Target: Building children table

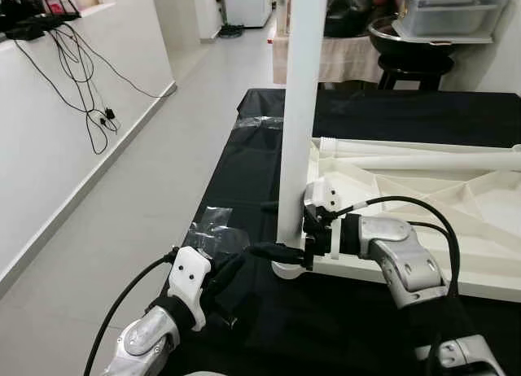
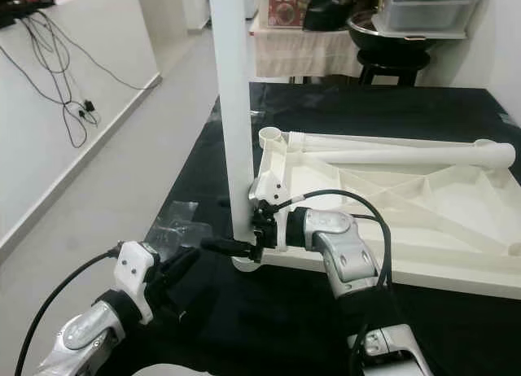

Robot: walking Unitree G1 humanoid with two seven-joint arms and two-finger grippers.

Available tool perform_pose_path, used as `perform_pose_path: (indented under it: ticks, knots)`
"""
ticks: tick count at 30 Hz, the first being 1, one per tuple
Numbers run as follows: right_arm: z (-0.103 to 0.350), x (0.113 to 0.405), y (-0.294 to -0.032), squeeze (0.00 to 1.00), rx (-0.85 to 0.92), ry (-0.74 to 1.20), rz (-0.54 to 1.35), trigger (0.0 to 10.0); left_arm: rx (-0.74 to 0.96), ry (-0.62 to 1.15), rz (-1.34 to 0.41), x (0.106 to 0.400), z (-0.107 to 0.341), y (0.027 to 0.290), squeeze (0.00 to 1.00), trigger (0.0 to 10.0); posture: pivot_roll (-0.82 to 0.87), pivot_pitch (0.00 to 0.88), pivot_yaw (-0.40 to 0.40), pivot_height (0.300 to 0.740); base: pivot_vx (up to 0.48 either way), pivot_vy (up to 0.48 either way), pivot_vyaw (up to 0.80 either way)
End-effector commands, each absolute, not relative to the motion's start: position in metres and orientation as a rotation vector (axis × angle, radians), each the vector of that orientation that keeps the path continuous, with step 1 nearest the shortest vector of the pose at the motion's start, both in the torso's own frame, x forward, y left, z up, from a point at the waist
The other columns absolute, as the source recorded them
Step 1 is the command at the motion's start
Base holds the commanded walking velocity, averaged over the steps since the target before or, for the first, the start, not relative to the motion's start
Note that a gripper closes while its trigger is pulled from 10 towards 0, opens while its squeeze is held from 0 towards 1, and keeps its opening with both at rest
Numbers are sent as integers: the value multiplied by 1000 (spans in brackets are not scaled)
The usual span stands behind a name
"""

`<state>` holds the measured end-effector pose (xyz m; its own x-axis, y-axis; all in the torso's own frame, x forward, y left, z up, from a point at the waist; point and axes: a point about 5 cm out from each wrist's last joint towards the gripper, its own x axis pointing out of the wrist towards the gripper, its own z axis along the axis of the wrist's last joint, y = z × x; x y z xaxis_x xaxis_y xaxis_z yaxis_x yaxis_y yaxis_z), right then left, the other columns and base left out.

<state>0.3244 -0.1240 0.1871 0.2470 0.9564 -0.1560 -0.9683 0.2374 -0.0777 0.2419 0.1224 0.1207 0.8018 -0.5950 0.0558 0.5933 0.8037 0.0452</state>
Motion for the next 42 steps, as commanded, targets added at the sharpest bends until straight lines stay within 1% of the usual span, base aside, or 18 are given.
perform_pose_path:
  ticks: [1, 11, 14, 16, 17, 18, 19, 20, 21, 31, 32, 34, 35, 36, 38, 39, 40, 42]
  knots:
    - [185, 325, -122, 0, -131, 117, 1397, 0, 32, -62, -635, 239, 119, 123, 0, 10000, -3, 87, 37, 740, 0, 0, 0]
    - [179, 324, -127, 0, -112, 98, 1380, 0, 28, -62, -639, 237, 120, 122, 0, 10000, -11, 103, 44, 740, 0, 0, 0]
    - [167, 316, -127, 0, -149, 91, 1191, 0, 25, -61, -645, 236, 121, 123, 0, 10000, -25, 124, 39, 740, 0, 0, 0]
    - [156, 309, -119, 0, -126, 110, 1051, 0, 25, -61, -645, 235, 122, 125, 0, 10000, -29, 134, 39, 740, 0, 0, 0]
    - [156, 309, -119, 0, -126, 110, 1051, 0, 25, -61, -645, 235, 122, 125, 0, 10000, -29, 134, 39, 740, 0, 0, 0]
    - [145, 309, -110, 0, -112, 115, 823, 0, 26, -61, -644, 235, 122, 126, 0, 10000, -39, 139, 44, 740, 0, 0, 0]
    - [136, 306, -106, 0, -101, 139, 648, 0, 27, -62, -644, 235, 123, 127, 0, 10000, -39, 144, 46, 740, 0, 0, 0]
    - [135, 299, -101, 0, -204, 117, 566, 0, 28, -61, -645, 235, 123, 128, 0, 10000, -30, 147, 48, 740, 0, 0, 0]
    - [139, 296, -98, 0, -222, 91, 539, 0, 31, -59, -645, 235, 123, 128, 0, 10000, -40, 144, 55, 740, 0, 0, 0]
    - [137, 296, -92, 0, -151, 114, 620, 0, 35, -54, -656, 237, 122, 128, 0, 10000, -34, 128, 50, 740, 0, 0, 0]
    - [138, 299, -90, 0, -125, 116, 635, 10000, 37, -57, -644, 237, 122, 128, 0, 10000, -28, 122, 47, 740, 0, 0, 0]
    - [141, 299, -88, 0, -98, 109, 652, 10000, 37, -59, -639, 237, 122, 128, 0, 10000, -28, 122, 47, 740, 0, 0, 0]
    - [146, 300, -86, 831, -64, 91, 697, 10000, 37, -59, -637, 237, 122, 128, 0, 10000, -23, 120, 48, 740, 0, 0, 0]
    - [150, 299, -82, 1000, -38, 75, 736, 10000, 37, -59, -636, 237, 122, 128, 0, 10000, -19, 118, 52, 740, 0, 0, 0]
    - [150, 299, -82, 1000, -38, 75, 736, 10000, 37, -59, -636, 237, 122, 128, 0, 10000, -19, 118, 52, 740, 0, 0, 0]
    - [155, 298, -80, 1000, -28, 57, 787, 10000, 38, -58, -636, 237, 122, 128, 0, 10000, -15, 113, 55, 740, 0, 0, 0]
    - [155, 298, -80, 1000, -28, 57, 787, 10000, 38, -58, -636, 237, 122, 128, 0, 10000, -15, 113, 55, 740, 0, 0, 0]
    - [163, 298, -84, 1000, -58, 32, 995, 10000, 38, -55, -641, 237, 121, 128, 0, 10000, -4, 106, 61, 740, 0, 0, 0]
